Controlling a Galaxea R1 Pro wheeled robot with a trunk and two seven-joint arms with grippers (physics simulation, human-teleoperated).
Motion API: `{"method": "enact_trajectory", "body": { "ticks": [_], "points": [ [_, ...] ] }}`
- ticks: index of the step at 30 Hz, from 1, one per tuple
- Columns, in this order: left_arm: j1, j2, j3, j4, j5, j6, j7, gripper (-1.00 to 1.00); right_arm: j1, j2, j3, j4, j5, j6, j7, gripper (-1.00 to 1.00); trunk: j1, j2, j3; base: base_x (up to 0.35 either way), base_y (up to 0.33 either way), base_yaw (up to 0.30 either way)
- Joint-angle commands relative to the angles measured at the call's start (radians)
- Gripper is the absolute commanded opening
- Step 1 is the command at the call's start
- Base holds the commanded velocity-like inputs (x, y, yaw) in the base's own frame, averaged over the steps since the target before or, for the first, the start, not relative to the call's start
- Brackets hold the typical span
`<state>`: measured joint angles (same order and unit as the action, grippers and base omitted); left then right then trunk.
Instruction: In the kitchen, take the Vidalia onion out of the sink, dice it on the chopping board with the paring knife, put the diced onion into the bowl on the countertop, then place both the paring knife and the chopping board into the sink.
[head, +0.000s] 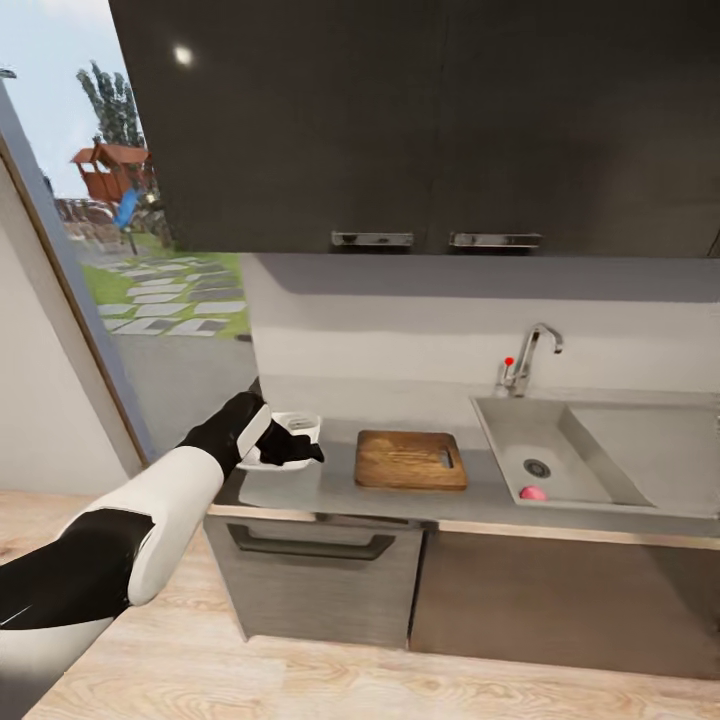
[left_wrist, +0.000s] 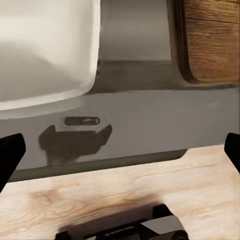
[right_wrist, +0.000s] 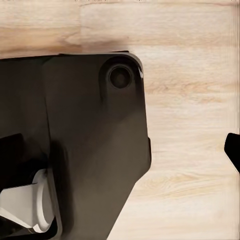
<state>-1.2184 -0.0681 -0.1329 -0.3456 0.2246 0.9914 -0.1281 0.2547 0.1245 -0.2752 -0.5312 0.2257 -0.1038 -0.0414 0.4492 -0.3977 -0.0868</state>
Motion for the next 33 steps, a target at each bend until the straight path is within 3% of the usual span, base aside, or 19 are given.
{"method": "enact_trajectory", "body": {
  "ticks": [1, 17, 33],
  "points": [
    [-0.001, -0.003, -0.008, -0.001, 0.007, 0.003, 0.003, 1.0, 0.0, 0.001, -0.006, -0.001, 0.01, -0.002, 0.0, 1.0, 0.001, -0.002, -0.002, 0.022, -0.315, 0.0],
    [-0.001, -0.044, -0.01, -0.002, 0.006, 0.003, 0.008, 1.0, 0.0, 0.0, -0.006, -0.004, 0.012, -0.002, 0.0, 1.0, 0.001, -0.002, -0.002, 0.002, -0.324, 0.0],
    [-0.001, -0.05, -0.011, -0.002, 0.005, 0.001, 0.008, 1.0, 0.0, 0.0, -0.006, -0.004, 0.012, -0.002, 0.0, 1.0, 0.001, -0.002, -0.002, 0.0, -0.33, 0.0]
  ]
}}
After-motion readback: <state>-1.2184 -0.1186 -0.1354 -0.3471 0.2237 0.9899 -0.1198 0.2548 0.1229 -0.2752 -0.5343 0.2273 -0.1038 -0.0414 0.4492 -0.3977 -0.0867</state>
